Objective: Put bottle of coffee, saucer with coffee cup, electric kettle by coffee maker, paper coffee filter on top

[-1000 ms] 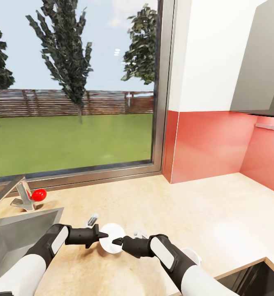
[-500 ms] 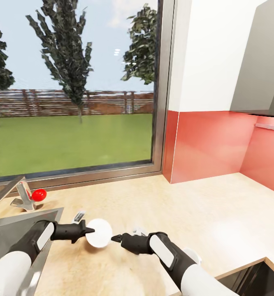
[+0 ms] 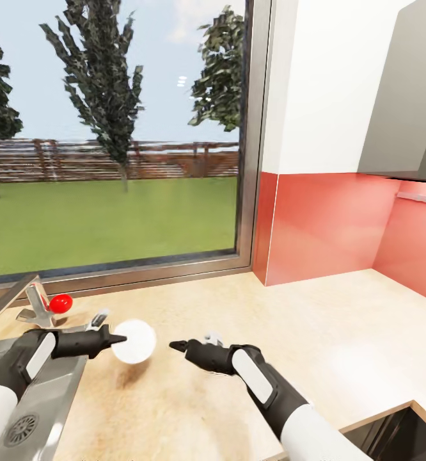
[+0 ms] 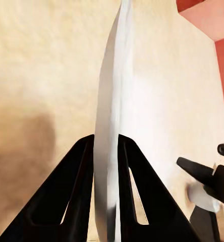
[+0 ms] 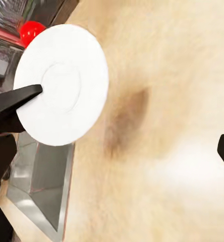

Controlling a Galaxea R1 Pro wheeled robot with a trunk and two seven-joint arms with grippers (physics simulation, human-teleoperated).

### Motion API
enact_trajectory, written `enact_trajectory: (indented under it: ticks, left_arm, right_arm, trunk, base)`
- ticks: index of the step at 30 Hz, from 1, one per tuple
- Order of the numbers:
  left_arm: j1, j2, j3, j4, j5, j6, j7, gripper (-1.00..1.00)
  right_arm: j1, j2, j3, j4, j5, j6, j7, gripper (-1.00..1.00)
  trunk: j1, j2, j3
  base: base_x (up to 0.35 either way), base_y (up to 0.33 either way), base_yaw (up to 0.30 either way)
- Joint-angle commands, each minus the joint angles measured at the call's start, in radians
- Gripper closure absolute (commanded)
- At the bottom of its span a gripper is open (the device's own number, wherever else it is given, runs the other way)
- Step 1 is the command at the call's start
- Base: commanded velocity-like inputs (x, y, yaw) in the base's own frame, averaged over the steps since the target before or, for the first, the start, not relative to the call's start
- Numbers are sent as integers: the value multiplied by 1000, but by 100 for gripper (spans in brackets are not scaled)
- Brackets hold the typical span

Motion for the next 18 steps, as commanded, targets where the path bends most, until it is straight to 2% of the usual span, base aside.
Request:
enact_trajectory:
  ticks: [1,5,18]
  left_arm:
    - [1,15,2,-1,-7,2,-33,100]
    - [5,41,2,-2,-7,2,-70,100]
    - [7,46,2,-2,-6,2,-78,100]
  right_arm:
    - [0,0,-17,-13,1,3,3,-100]
    - [0,0,-46,-48,1,3,3,-100]
    - [0,0,-49,-57,2,3,3,-100]
  trunk:
    - [0,-1,0]
    - [0,-1,0]
    - [0,-1,0]
  base:
    - [-47,0,0]
    - [-202,0,0]
    - [-330,0,0]
